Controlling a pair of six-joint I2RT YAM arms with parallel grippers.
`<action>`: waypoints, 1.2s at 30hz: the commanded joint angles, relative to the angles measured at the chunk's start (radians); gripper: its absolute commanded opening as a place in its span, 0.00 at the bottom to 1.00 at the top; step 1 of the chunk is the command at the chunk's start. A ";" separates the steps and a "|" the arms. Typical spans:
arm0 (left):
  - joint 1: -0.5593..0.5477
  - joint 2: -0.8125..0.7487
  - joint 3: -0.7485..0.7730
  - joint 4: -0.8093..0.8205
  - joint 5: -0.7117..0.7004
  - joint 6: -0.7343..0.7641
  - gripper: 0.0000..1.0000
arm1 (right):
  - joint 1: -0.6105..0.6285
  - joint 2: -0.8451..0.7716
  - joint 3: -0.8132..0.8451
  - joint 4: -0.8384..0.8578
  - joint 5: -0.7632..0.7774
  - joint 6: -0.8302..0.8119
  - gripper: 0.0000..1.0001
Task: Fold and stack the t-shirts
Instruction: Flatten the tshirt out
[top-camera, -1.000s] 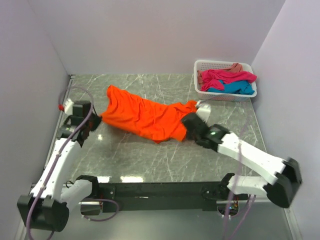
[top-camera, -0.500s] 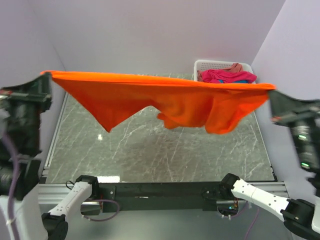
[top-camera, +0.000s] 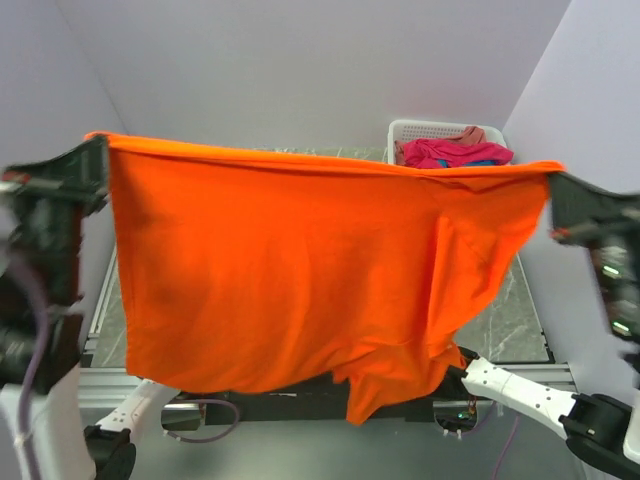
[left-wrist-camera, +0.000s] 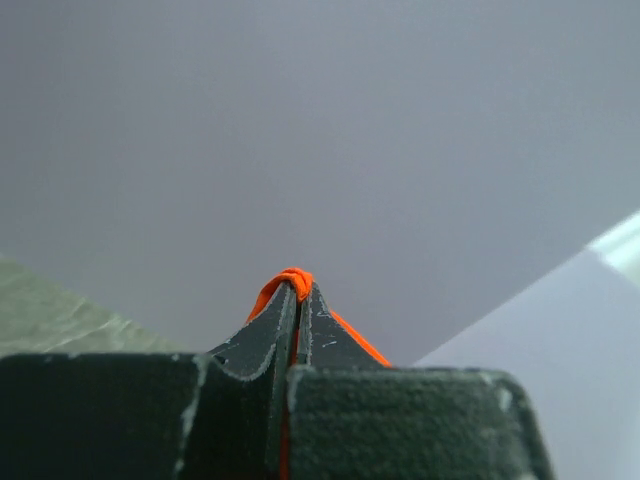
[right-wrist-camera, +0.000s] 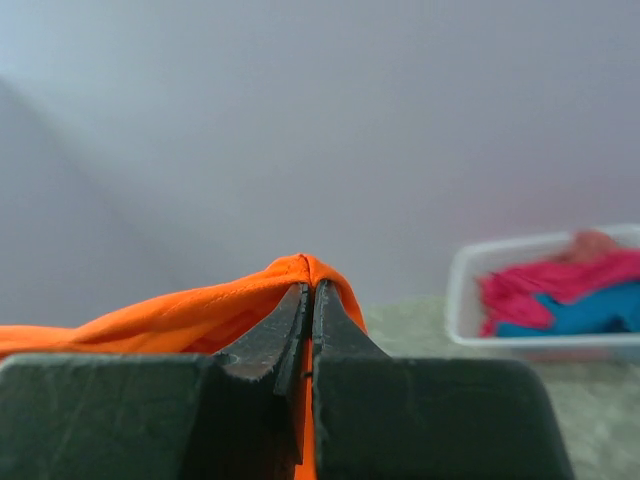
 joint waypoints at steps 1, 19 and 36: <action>0.008 0.113 -0.171 0.093 -0.100 0.079 0.01 | -0.006 0.067 -0.169 0.133 0.278 -0.072 0.00; 0.122 1.259 -0.144 0.335 -0.055 0.194 0.00 | -0.439 1.100 -0.372 0.422 -0.417 -0.028 0.00; 0.194 1.301 -0.045 0.354 -0.119 0.202 0.01 | -0.440 1.241 -0.122 0.338 -0.418 0.009 0.00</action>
